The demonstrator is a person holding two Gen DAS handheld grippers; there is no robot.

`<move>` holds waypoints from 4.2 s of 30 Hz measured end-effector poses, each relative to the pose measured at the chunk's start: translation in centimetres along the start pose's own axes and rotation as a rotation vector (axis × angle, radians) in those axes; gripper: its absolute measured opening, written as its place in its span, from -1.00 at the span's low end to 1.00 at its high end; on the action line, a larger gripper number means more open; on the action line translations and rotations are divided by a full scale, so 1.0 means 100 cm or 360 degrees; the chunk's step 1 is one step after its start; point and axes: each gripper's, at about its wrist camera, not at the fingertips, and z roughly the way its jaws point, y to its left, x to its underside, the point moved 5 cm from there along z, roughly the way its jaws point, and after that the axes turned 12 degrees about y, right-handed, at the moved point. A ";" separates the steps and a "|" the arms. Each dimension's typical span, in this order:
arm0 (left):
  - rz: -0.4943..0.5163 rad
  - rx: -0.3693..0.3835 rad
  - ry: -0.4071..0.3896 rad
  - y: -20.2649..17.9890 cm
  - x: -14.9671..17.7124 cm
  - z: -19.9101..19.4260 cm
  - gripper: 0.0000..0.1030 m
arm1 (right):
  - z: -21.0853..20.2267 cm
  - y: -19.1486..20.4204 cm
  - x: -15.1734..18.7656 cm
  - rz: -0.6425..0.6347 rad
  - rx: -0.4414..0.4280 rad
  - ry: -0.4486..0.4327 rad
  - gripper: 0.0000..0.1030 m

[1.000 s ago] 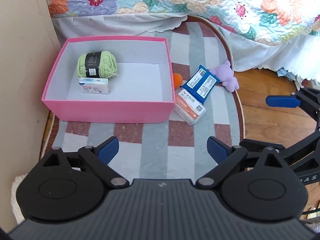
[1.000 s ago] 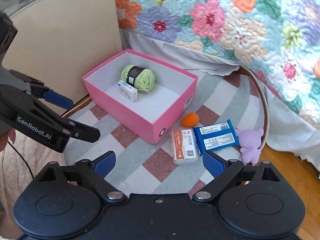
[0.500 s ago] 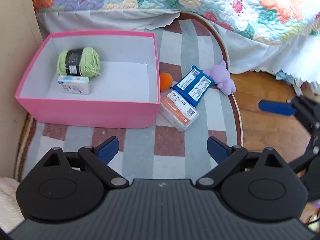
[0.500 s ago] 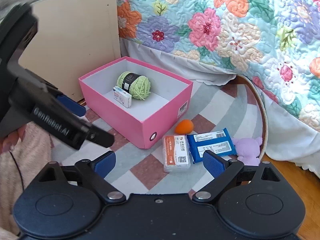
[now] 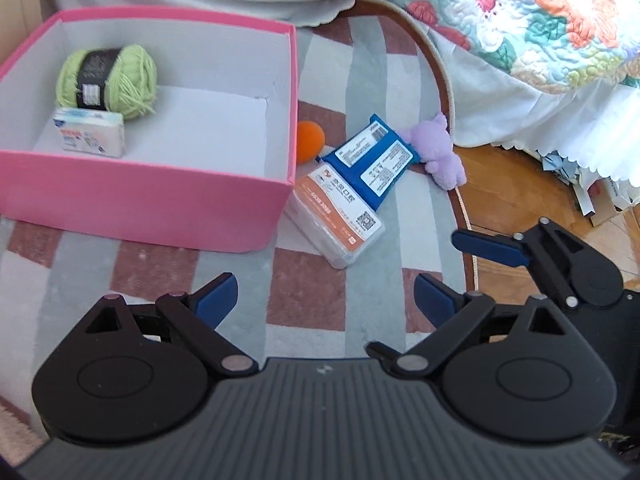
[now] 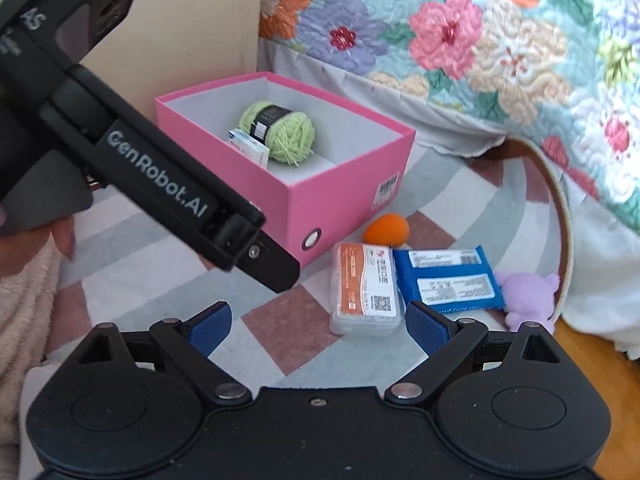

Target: Organize objects

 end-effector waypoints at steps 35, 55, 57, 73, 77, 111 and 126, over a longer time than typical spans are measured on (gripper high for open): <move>-0.0197 0.0256 -0.0176 0.023 -0.008 0.073 0.15 | 0.094 -0.038 0.014 0.0300 0.0009 -0.0061 0.26; -0.0106 0.0278 -0.0088 0.012 -0.007 0.077 0.02 | 0.063 -0.058 0.057 0.0068 -0.0094 0.0121 0.37; -0.0075 0.0266 -0.0084 0.006 -0.007 0.078 0.05 | 0.060 -0.067 0.062 0.0115 -0.0026 0.0120 0.44; -0.0016 0.0346 0.0026 -0.027 -0.005 0.084 0.10 | 0.060 -0.058 0.069 0.0510 -0.0101 -0.0021 0.53; -0.0053 0.0371 0.0087 -0.028 0.004 0.085 0.10 | 0.057 -0.055 0.073 0.0489 -0.0105 -0.0013 0.53; -0.0190 0.0345 0.0044 -0.013 -0.015 0.105 -0.04 | 0.061 -0.045 0.068 0.0767 0.0025 -0.0051 0.81; 0.0032 0.0141 0.0019 -0.032 -0.002 0.081 0.07 | 0.043 -0.034 0.074 0.0693 -0.0083 -0.0041 0.45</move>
